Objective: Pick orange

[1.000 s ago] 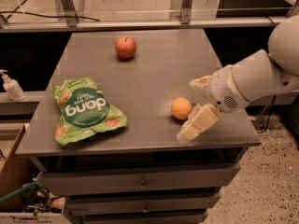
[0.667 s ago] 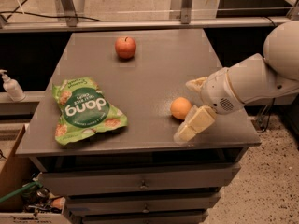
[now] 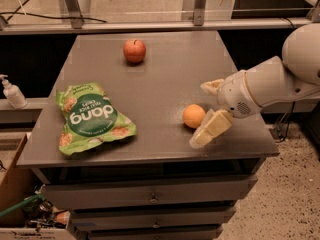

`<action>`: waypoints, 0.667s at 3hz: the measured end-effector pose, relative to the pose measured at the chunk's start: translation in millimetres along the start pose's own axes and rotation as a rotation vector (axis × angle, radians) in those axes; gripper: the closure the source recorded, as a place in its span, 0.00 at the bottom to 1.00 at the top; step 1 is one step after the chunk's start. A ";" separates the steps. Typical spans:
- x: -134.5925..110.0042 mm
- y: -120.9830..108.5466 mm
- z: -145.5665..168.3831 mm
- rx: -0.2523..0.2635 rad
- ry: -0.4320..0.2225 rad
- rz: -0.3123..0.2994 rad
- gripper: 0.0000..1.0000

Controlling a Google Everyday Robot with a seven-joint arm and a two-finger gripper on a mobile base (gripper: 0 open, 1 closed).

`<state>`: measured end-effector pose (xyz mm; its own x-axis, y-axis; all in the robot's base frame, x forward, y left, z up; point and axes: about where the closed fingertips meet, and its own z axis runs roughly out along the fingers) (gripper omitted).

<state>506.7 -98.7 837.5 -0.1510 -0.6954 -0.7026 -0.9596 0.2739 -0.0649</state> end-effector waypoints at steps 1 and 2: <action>-1.6 1.0 0.6 -0.001 0.001 -0.003 0.16; -3.2 2.0 1.1 -0.003 0.001 -0.007 0.40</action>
Offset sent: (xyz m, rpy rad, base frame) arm -0.0005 0.0016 0.0006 -0.0009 -0.0009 0.0030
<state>505.5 -95.2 838.9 -0.1448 -0.6979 -0.7014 -0.9613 0.2673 -0.0674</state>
